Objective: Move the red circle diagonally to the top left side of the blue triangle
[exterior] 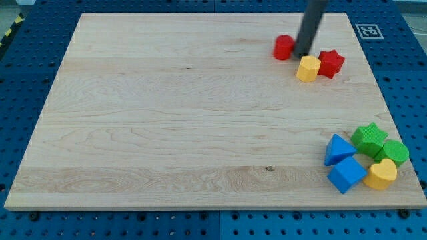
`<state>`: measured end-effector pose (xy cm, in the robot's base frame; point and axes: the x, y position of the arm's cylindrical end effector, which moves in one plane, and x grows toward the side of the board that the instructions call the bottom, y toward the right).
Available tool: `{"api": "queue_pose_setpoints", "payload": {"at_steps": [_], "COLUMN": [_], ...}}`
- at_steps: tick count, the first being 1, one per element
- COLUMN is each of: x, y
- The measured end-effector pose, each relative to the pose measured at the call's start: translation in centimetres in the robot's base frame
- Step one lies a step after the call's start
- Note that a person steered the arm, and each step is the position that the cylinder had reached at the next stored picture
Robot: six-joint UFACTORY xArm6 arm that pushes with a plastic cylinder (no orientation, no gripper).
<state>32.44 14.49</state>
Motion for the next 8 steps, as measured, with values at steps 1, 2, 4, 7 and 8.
{"api": "queue_pose_setpoints", "payload": {"at_steps": [1, 2, 4, 7, 8], "x": [-1.3, -3.6, -3.6, 12.1, 10.9], "y": [-1.1, 0.2, -6.4, -6.6, -10.3]}}
